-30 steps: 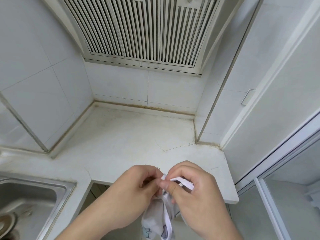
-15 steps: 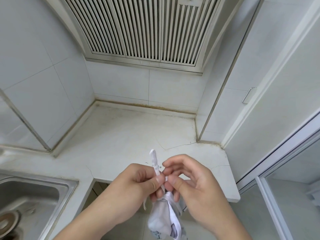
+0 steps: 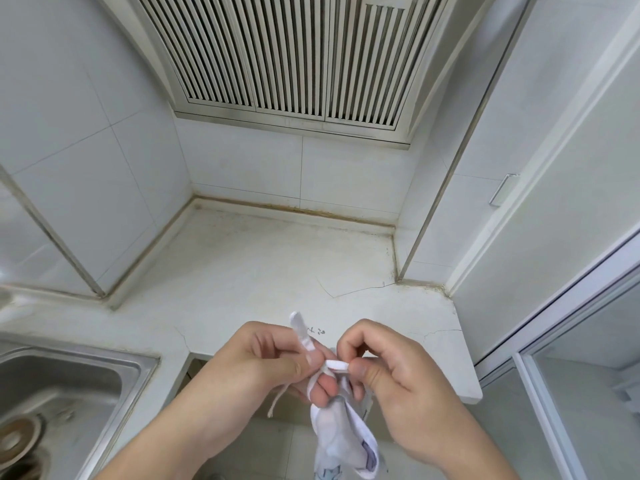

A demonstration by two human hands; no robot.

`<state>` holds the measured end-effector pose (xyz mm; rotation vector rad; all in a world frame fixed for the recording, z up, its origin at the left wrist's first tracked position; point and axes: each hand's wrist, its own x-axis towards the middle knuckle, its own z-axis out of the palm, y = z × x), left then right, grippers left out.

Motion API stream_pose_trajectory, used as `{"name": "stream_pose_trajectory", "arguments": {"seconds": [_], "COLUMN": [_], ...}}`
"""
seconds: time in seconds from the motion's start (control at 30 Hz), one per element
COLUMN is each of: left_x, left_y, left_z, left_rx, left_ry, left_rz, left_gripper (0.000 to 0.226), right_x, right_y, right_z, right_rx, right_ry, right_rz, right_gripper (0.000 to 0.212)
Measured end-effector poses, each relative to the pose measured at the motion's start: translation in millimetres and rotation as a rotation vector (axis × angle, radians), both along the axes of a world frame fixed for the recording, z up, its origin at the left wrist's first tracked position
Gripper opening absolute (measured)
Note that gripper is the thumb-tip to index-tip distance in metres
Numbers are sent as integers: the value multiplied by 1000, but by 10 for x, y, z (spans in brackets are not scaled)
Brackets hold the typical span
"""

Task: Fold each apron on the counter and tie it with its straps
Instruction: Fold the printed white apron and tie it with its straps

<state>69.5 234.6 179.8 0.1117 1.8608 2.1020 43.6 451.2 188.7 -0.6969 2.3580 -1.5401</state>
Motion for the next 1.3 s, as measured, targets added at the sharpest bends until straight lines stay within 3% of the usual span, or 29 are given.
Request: {"name": "stream_pose_trajectory", "arguments": {"seconds": [0.2, 0.43, 0.57, 0.67, 0.77, 0.93, 1.17, 1.3], "left_x": [37, 31, 51, 88, 111, 171, 243, 220], "left_y": [67, 107, 135, 190, 265, 361, 397, 375], "left_z": [16, 194, 237, 209, 179, 161, 203, 175], "left_rx": [-79, -390, -446, -475, -476, -506, -638, -449], "left_ry": [-28, 5, -13, -17, 27, 188, 375, 321], "left_rz": [141, 15, -41, 48, 159, 321, 345, 306], "left_gripper": [10, 11, 21, 30, 28, 28, 23, 28], "right_x": [46, 107, 96, 88, 94, 111, 142, 136], "right_y": [-11, -118, -114, -110, -114, -152, -194, -174], "right_z": [29, 120, 36, -49, -71, -32, 0, 5], "right_rx": [-82, 123, 242, 276, 241, 141, -49, -92], "right_ry": [-83, 139, 216, 336, 394, 431, 418, 441], "right_rz": [-30, -6, -88, -143, -188, -237, -279, -273], "right_gripper": [9, 26, 23, 15, 14, 33, 31, 35]}}
